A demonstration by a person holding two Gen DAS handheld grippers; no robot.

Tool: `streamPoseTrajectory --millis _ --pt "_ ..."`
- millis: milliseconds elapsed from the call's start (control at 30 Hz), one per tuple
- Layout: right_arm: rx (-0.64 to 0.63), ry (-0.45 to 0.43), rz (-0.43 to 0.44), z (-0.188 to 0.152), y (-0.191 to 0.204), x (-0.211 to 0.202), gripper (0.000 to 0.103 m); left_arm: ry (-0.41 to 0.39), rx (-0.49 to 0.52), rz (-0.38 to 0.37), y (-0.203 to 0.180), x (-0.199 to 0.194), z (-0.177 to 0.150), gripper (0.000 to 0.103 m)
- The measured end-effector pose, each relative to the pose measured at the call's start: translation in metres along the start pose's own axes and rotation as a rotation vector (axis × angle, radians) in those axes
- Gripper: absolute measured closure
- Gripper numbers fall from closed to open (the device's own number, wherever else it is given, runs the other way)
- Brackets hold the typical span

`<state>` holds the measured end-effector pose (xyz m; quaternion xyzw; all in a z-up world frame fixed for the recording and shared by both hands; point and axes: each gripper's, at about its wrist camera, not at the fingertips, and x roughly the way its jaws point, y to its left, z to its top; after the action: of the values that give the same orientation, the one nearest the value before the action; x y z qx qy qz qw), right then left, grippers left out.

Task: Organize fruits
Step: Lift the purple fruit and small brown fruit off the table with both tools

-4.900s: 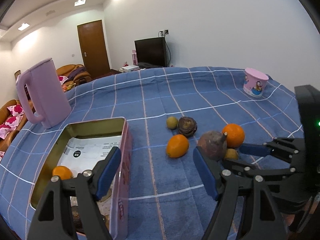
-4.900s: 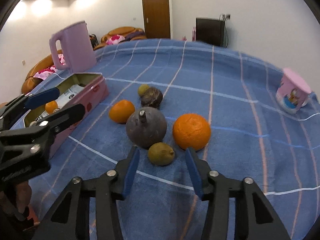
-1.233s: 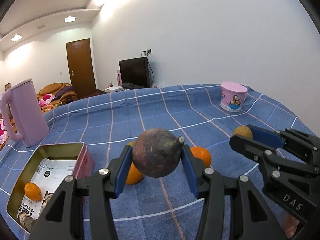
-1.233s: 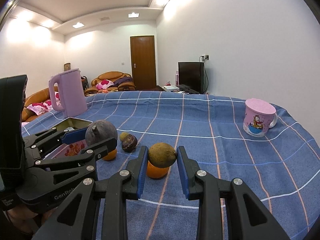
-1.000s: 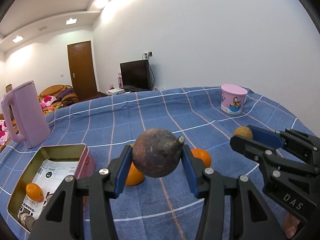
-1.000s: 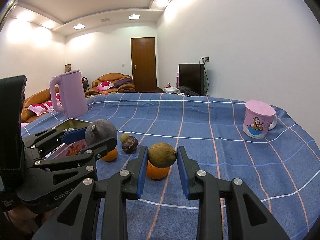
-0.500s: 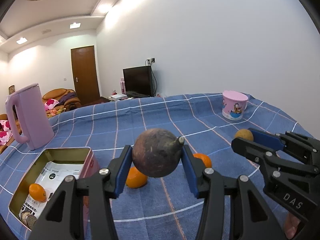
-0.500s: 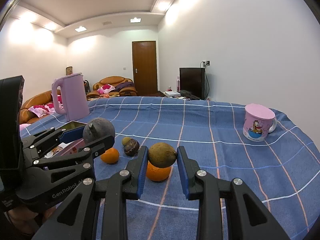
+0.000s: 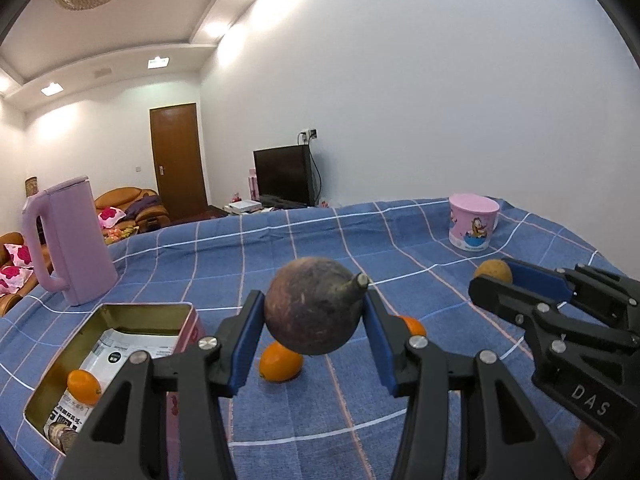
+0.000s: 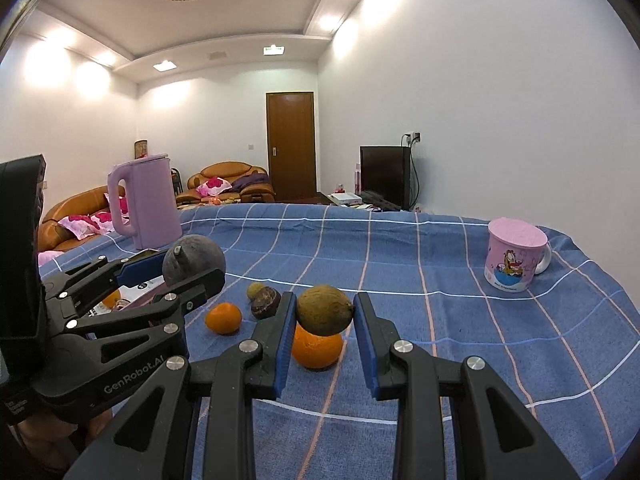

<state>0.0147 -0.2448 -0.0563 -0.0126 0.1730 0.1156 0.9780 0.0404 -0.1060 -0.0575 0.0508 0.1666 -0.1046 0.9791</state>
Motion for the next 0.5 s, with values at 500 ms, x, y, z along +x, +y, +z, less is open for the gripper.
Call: streamPoseTrajectory --millis 500 --pt "-0.015 -0.013 0.001 0.0017 0.0031 -0.0026 0.072 -0.013 -0.001 0.013 0.0018 -0.0035 -0.0008 0.051"
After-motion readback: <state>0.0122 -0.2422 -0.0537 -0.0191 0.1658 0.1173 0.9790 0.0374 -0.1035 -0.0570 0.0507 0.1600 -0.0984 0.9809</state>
